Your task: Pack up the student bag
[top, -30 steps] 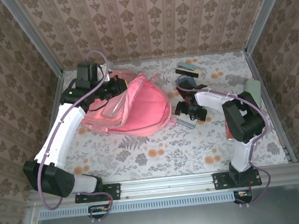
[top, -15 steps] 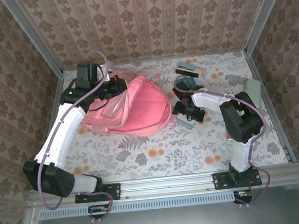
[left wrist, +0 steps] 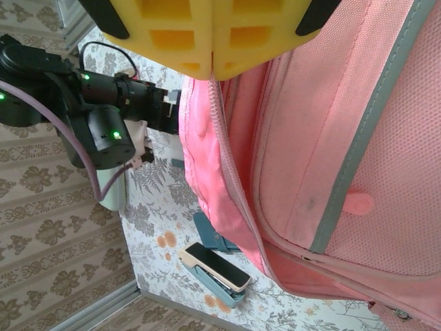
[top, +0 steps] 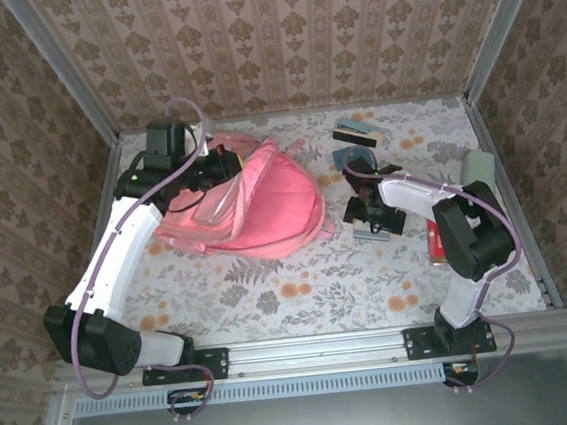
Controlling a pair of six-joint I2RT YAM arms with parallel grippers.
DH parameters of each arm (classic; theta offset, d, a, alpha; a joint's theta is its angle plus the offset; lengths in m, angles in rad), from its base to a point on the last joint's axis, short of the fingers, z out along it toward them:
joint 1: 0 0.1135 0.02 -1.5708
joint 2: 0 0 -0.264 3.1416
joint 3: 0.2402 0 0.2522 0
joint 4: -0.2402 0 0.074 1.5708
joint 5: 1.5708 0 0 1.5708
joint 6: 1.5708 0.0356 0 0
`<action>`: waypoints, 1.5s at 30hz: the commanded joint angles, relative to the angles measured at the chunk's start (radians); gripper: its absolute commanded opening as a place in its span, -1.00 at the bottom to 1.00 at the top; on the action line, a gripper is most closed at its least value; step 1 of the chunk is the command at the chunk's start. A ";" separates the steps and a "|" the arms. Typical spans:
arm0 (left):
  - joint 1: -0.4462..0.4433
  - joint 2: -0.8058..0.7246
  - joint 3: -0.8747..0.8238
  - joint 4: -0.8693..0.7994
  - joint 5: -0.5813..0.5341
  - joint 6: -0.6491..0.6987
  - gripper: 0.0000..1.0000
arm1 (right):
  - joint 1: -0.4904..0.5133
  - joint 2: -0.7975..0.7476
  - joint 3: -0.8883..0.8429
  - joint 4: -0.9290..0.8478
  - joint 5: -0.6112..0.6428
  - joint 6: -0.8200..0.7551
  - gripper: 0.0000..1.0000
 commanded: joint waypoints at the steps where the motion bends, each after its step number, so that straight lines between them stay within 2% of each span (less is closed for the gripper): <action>1: 0.013 -0.031 -0.001 0.050 0.013 0.003 -1.00 | 0.002 -0.060 -0.012 -0.028 0.015 -0.023 0.99; 8: 0.011 -0.027 0.007 0.046 0.018 0.002 -1.00 | 0.002 -0.020 0.017 -0.007 -0.002 -0.028 0.99; 11: 0.012 -0.037 0.001 0.040 0.014 0.005 -1.00 | -0.001 0.001 0.031 -0.023 0.015 -0.088 0.99; 15: 0.012 -0.046 -0.005 0.035 0.007 0.009 -1.00 | -0.009 -0.048 0.008 -0.011 0.037 -0.197 1.00; 19: 0.013 -0.044 -0.008 0.038 0.009 0.007 -1.00 | -0.051 -0.109 -0.034 0.046 -0.047 -0.320 0.99; 26: 0.011 -0.040 -0.004 0.044 0.013 0.001 -1.00 | -0.086 -0.099 -0.050 0.050 -0.130 -0.470 1.00; 32: 0.011 -0.036 -0.003 0.042 0.012 0.002 -1.00 | -0.092 -0.070 -0.065 0.075 -0.195 -0.496 0.99; 39: 0.011 -0.031 0.004 0.038 0.012 0.007 -1.00 | -0.094 -0.045 -0.083 0.063 -0.094 -0.477 0.99; 45: 0.011 -0.021 0.008 0.043 0.016 0.007 -1.00 | -0.095 -0.042 -0.083 0.057 -0.076 -0.481 0.99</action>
